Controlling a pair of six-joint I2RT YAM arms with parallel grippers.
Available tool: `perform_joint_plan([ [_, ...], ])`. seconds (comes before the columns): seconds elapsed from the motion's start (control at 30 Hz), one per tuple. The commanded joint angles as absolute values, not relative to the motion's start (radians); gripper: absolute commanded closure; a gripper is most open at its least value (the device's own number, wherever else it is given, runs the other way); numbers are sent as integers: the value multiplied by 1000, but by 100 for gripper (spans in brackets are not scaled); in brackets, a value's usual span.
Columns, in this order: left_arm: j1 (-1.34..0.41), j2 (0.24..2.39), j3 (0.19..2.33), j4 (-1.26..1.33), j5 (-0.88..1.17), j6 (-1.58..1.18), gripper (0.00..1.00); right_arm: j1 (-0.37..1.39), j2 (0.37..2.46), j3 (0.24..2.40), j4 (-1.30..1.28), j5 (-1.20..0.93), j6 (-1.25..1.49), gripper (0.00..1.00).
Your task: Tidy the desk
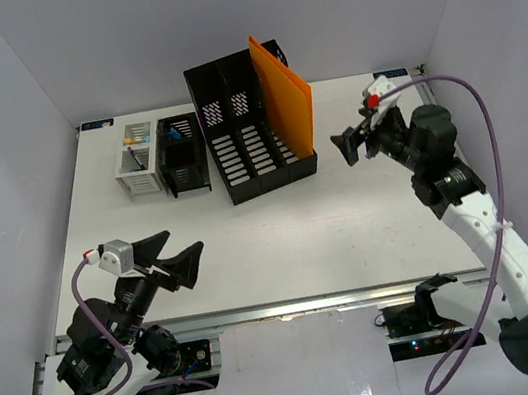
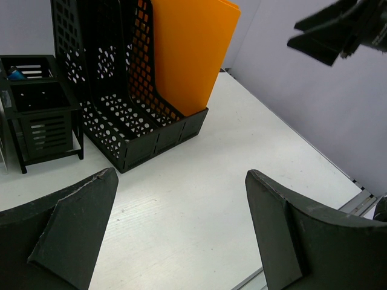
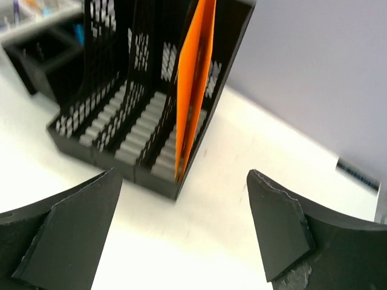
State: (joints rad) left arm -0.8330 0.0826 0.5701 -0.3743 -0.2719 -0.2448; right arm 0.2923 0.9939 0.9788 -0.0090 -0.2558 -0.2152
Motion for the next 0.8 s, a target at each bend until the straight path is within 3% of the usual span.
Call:
perform_joint_plan([
  [0.0, -834, 86, 574, -377, -231, -250, 2, 291, 834, 802, -179, -135, -175, 10],
  [0.23, -834, 116, 572, -376, -197, -246, 2, 268, 724, 628, -252, 57, -103, 10],
  [0.77, -834, 159, 571, -379, -185, -244, 2, 130, 601, 518, -193, 45, -8, 10],
])
